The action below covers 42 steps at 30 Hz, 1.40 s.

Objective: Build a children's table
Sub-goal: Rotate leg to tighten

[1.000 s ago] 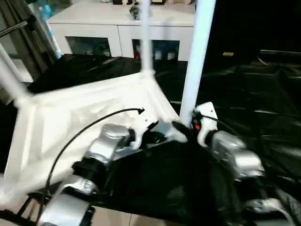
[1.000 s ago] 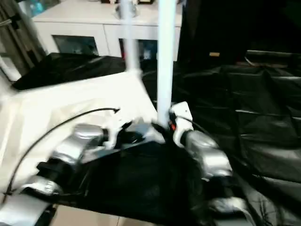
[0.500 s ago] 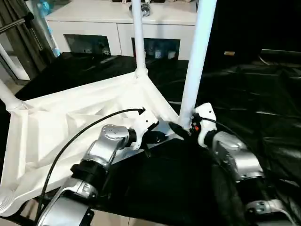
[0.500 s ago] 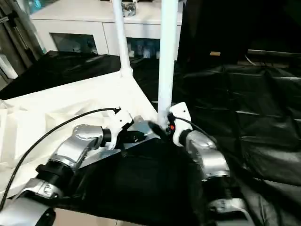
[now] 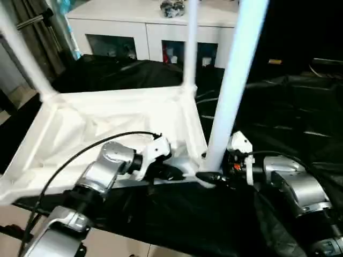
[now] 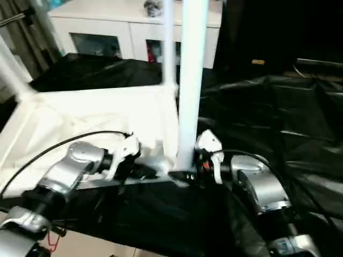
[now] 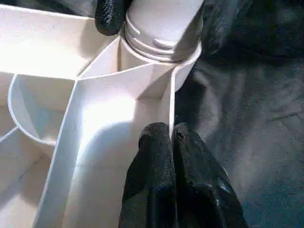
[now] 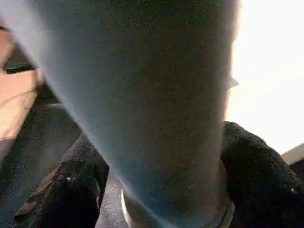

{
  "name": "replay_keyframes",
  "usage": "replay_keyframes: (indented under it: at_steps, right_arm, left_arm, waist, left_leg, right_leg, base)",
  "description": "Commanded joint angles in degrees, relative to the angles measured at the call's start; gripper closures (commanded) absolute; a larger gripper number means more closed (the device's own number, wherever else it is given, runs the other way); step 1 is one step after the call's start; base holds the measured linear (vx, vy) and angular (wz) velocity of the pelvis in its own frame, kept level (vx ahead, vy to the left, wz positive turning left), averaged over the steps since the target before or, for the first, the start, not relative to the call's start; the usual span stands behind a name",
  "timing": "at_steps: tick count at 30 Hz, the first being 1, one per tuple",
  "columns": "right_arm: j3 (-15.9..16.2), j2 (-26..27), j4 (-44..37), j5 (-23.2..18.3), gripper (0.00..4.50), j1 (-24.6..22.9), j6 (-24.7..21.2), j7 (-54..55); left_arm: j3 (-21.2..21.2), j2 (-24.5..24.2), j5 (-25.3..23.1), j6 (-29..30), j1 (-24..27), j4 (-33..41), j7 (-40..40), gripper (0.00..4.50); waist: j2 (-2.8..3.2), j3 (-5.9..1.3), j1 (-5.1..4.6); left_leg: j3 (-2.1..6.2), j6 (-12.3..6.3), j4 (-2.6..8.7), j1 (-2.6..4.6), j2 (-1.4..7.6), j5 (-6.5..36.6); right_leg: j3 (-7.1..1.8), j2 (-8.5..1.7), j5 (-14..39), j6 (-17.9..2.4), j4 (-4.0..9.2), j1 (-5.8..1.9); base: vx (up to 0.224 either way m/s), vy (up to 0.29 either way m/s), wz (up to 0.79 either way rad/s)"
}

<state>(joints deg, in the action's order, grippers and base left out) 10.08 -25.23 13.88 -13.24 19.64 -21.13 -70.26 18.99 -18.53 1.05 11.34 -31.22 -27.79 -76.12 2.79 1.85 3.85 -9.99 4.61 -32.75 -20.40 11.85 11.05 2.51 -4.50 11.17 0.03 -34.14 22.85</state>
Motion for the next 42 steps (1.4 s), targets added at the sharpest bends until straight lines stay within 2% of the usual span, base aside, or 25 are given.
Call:
replay_keyframes:
  at_steps: [1,7,10,11,12,13,14,15,16,19,20,21,24,25,28,31,32,33,35,36,37,38,39,40,42]
  right_arm:
    - [4.13,1.12,-2.7,-2.03,1.39,-0.83,-1.17,-4.51]
    - [4.76,1.53,-1.7,-1.16,1.76,-0.89,-0.49,-3.31]
    - [4.09,4.0,-1.39,-0.8,1.85,-1.88,-0.37,0.7]
    - [2.81,6.96,0.36,0.64,1.85,-1.84,0.48,6.56]
    - [2.45,7.71,0.96,1.08,1.87,-1.73,0.78,8.14]
    - [1.85,8.87,2.2,1.88,1.89,-1.39,1.46,10.8]
    - [1.69,9.17,2.55,2.09,1.89,-1.28,1.65,11.51]
    - [0.53,11.02,5.04,2.96,1.92,-0.52,1.44,16.02]
    - [-0.24,12.37,6.94,3.65,1.94,0.09,1.57,19.43]
    - [-2.91,17.48,11.41,4.86,1.97,1.77,1.93,30.12]
    - [-3.29,18.75,12.14,5.35,1.97,2.09,2.4,32.73]
    - [-3.59,19.92,13.18,5.97,1.97,2.63,2.3,35.6]
    - [-5.02,24.07,16.73,7.28,1.97,4.41,3.17,41.01]
    - [-5.3,24.44,16.77,6.78,1.62,4.58,2.98,40.51]
    - [-6.14,24.53,15.49,5.16,1.39,4.71,2.17,38.16]
    - [-5.45,23.32,14.55,5.25,1.1,4.65,2.53,36.24]
    - [-4.95,22.22,13.95,5.41,0.99,4.64,3.06,34.91]
    - [-3.81,18.54,11.18,4.89,0.99,3.97,3.53,29.52]
    - [-3.09,16.25,9.45,4.48,0.99,3.5,3.79,25.98]
    - [-2.16,13.64,7.49,4.25,0.99,2.71,4.37,22.15]
    - [-1.95,13.1,7.09,4.22,0.99,2.54,4.52,21.37]
    - [-0.78,9.72,4.56,3.66,0.99,1.34,4.69,16.2]
    - [-0.03,7.49,2.82,3.02,0.99,0.48,4.27,12.68]
    - [0.73,5.25,0.99,2.1,0.99,-0.38,3.35,8.87]
    - [1.41,3.23,-0.73,1.14,0.99,-1.17,2.31,5.37]
  left_arm:
    - [0.76,0.72,-0.24,0.66,-0.17,0.0,0.98,4.5]
    - [0.47,1.64,-0.92,1.64,-0.73,-0.96,3.85,4.5]
    - [-1.83,4.92,-0.95,4.85,-1.31,-1.93,11.43,4.5]
    - [-3.09,6.79,-0.69,6.04,-1.72,-2.44,15.4,4.5]
    - [-3.37,7.2,-0.62,6.3,-1.81,-2.55,16.25,4.5]
    - [-3.69,7.81,-0.54,6.67,-1.99,-2.75,17.29,4.5]
    - [-3.76,7.96,-0.52,6.76,-2.04,-2.8,17.53,4.5]
    - [-4.13,8.91,-0.53,7.27,-2.26,-3.1,19.1,4.5]
    - [-4.47,9.75,-0.67,7.57,-2.54,-3.54,20.72,4.5]
    - [-5.11,12.64,-1.02,8.09,-3.21,-5.14,25.14,4.5]
    - [-5.21,13.41,-1.12,8.37,-3.34,-5.36,26.08,4.5]
    - [-5.12,13.96,-1.29,8.6,-3.4,-5.37,26.64,4.5]
    - [-4.66,15.91,-2.16,8.91,-3.08,-4.86,28.3,4.5]
    - [-4.4,16.0,-2.19,8.76,-2.97,-4.73,28.18,4.5]
    - [-3.9,15.6,-1.99,7.98,-2.66,-4.23,27.17,4.5]
    - [-3.72,15.02,-1.93,7.05,-2.56,-4.07,26.11,4.5]
    - [-3.42,14.47,-1.89,6.54,-2.49,-3.93,25.03,4.5]
    - [-2.58,12.98,-1.74,5.21,-2.23,-3.54,21.68,4.5]
    - [-2.14,12.1,-1.75,4.83,-2.13,-3.33,19.78,4.5]
    - [-1.69,11.21,-1.78,4.06,-2.08,-3.17,17.89,4.5]
    - [-1.59,11.03,-1.79,3.9,-2.08,-3.13,17.51,4.5]
    - [-1.25,9.96,-1.78,3.23,-2.15,-3.06,15.54,4.5]
    - [-1.04,9.23,-1.7,2.89,-2.22,-2.99,14.16,4.5]
    - [-0.89,8.47,-1.64,2.67,-2.38,-3.03,12.82,4.5]
    - [-0.73,7.77,-1.6,2.51,-2.53,-3.08,11.64,4.5]
  waist:
    - [-1.09,-3.11,0.08]
    - [-1.09,-3.08,0.29]
    - [-1.23,-2.91,0.37]
    - [-1.41,-2.79,0.54]
    - [-1.3,-2.56,0.39]
    - [-1.64,-2.43,0.2]
    - [-1.46,-2.32,0.15]
    - [-1.61,-2.2,-0.23]
    - [-1.57,-2.19,-0.74]
    - [-1.76,-2.19,-1.56]
    - [-1.6,-2.24,-2.01]
    - [-1.96,-2.27,-2.06]
    - [-1.91,-2.35,-2.34]
    - [-1.92,-2.38,-2.25]
    - [-1.94,-2.45,-2.09]
    - [-1.76,-2.4,-2.09]
    - [-1.25,-2.33,-2.22]
    - [-0.71,-2.38,-2.22]
    - [-1.26,-2.58,-2.13]
    - [-0.76,-2.76,-2.1]
    - [-0.8,-2.89,-1.91]
    - [-0.73,-3.13,-1.7]
    - [-0.83,-3.19,-1.59]
    - [-0.57,-3.25,-1.38]
    - [-0.72,-3.3,-0.85]
  left_leg:
    - [-0.4,-5.08,2.9,-0.01,1.06,6.43]
    - [-0.36,-4.71,2.86,-0.08,0.95,6.32]
    - [-0.44,-4.37,2.94,0.08,1.0,6.92]
    - [-0.43,-3.75,3.0,0.17,0.96,7.93]
    - [-0.45,-3.35,3.13,0.03,0.86,8.56]
    - [-0.29,-2.26,3.4,0.04,0.69,10.13]
    - [-0.22,-1.7,3.54,0.18,0.71,11.12]
    - [-0.02,-1.1,3.75,0.07,0.57,12.55]
    - [0.06,-0.57,3.83,0.28,0.58,13.48]
    - [0.21,-0.15,3.99,0.1,0.48,14.04]
    - [0.26,0.1,4.03,0.27,0.49,14.97]
    - [0.24,0.0,4.02,0.3,0.53,15.18]
    - [0.29,-0.03,4.1,0.09,0.54,14.58]
    - [0.23,-0.19,4.02,0.28,0.57,14.76]
    - [0.15,-0.92,4.05,0.13,0.65,13.93]
    - [0.1,-1.14,4.05,0.1,0.63,13.82]
    - [0.08,-0.94,4.11,0.23,0.64,15.13]
    - [0.17,-0.81,4.09,0.27,0.62,15.43]
    - [0.03,-1.73,3.79,0.07,0.6,14.4]
    - [0.11,-2.11,3.67,-0.14,0.56,12.26]
    - [0.03,-2.48,3.51,0.04,0.62,11.36]
    - [-0.04,-3.82,3.11,-0.04,0.61,8.55]
    - [-0.18,-4.43,2.95,0.01,0.6,7.77]
    - [-0.16,-5.59,2.79,-0.11,0.63,6.21]
    - [-0.27,-6.71,2.6,-0.16,0.72,5.53]
  right_leg:
    - [-1.71,-2.68,2.65,-15.27,3.09,-3.14]
    - [-1.69,-2.71,3.51,-14.9,3.17,-3.22]
    - [-1.77,-2.67,4.86,-14.64,3.34,-3.05]
    - [-1.89,-2.84,7.54,-14.09,3.64,-2.96]
    - [-1.88,-2.81,9.38,-13.7,3.87,-2.75]
    - [-1.72,-2.81,14.36,-12.03,4.35,-2.85]
    - [-1.71,-2.9,16.95,-11.34,4.49,-2.68]
    - [-1.68,-2.91,20.74,-9.75,4.83,-2.91]
    - [-1.74,-2.9,22.01,-9.4,4.97,-2.55]
    - [-1.71,-2.82,22.33,-8.92,5.19,-2.53]
    - [-1.7,-2.74,22.42,-8.73,5.28,-2.36]
    - [-1.72,-2.74,22.37,-8.66,5.35,-2.35]
    - [-1.76,-2.78,20.3,-9.07,5.18,-2.37]
    - [-1.77,-2.73,19.88,-9.21,5.19,-2.28]
    - [-1.9,-2.64,16.08,-9.95,4.87,-2.54]
    - [-1.88,-2.68,15.35,-10.35,4.84,-2.58]
    - [-1.84,-2.63,16.31,-10.29,5.19,-2.47]
    - [-1.83,-2.63,16.19,-10.41,5.06,-2.56]
    - [-1.93,-2.48,13.17,-10.72,4.87,-2.92]
    - [-1.9,-2.62,10.3,-11.62,4.47,-3.14]
    - [-1.82,-2.53,8.71,-11.96,4.49,-3.2]
    - [-1.83,-2.44,2.85,-13.58,3.87,-3.62]
    - [-1.86,-2.36,0.84,-14.22,3.66,-3.53]
    - [-1.83,-2.41,-2.56,-15.36,3.25,-3.58]
    - [-1.64,-2.27,-4.64,-16.28,2.99,-3.74]
  base:
    - [0.0,0.0,0.0]
    - [0.0,0.0,0.0]
    - [0.0,0.0,0.0]
    - [0.0,0.0,0.0]
    - [0.0,0.0,0.0]
    - [0.0,0.0,0.0]
    - [0.0,0.0,0.0]
    - [0.0,0.0,0.0]
    - [0.0,0.0,0.0]
    - [0.0,0.0,0.0]
    - [0.0,0.0,0.0]
    - [0.0,0.0,0.0]
    - [0.0,0.0,0.0]
    - [0.0,0.0,0.0]
    - [0.0,0.0,0.0]
    - [0.0,0.0,0.0]
    - [0.0,0.0,0.0]
    - [0.0,0.0,0.0]
    - [0.0,0.0,0.0]
    - [0.0,0.0,0.0]
    - [0.0,0.0,0.0]
    - [0.0,0.0,0.0]
    - [0.0,0.0,0.0]
    - [0.0,0.0,0.0]
    - [0.0,0.0,0.0]
